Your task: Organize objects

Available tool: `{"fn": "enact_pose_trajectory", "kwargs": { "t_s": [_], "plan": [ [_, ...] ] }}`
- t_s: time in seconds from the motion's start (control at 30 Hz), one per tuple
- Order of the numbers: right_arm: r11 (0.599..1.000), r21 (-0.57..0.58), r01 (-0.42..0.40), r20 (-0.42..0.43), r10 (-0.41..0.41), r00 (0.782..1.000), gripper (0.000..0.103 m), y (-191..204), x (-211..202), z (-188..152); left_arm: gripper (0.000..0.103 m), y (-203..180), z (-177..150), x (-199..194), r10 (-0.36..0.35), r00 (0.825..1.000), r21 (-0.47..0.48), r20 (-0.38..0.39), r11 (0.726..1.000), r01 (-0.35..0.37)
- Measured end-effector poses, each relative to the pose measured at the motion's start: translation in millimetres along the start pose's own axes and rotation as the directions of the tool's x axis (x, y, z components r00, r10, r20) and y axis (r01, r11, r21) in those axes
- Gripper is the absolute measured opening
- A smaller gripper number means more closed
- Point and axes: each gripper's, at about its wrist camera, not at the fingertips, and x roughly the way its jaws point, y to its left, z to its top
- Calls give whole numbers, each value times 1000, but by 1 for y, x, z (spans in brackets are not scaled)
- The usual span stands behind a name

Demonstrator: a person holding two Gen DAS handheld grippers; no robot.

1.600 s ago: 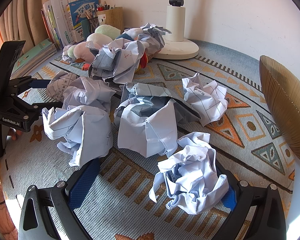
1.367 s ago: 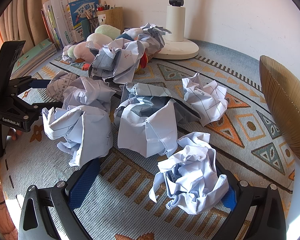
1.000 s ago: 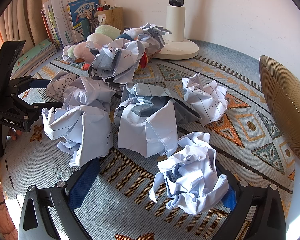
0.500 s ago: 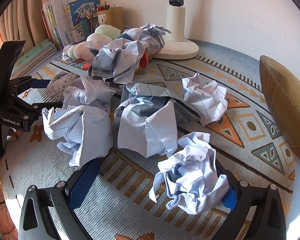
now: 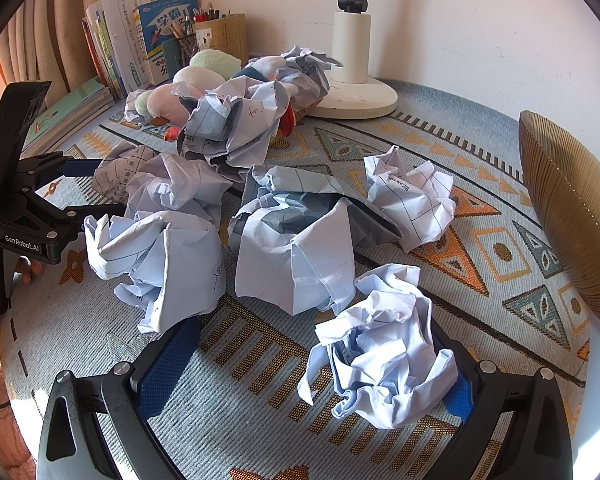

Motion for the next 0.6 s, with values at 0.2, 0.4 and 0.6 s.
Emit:
{"fn": "enact_pose_trajectory", "kwargs": {
  "t_s": [0.2, 0.4, 0.6],
  "plan": [
    [1000, 0, 0, 0, 0, 1000, 103, 0, 0, 0, 103, 0, 0, 0, 0, 1000, 0, 0, 1000, 0],
    [1000, 1, 0, 0, 0, 1000, 103, 0, 0, 0, 103, 0, 0, 0, -1, 1000, -1, 0, 1000, 1],
    [997, 73, 7, 8, -7, 1000, 103, -9, -10, -15, 103, 12, -10, -9, -20, 1000, 20, 2, 1000, 20]
  ]
}}
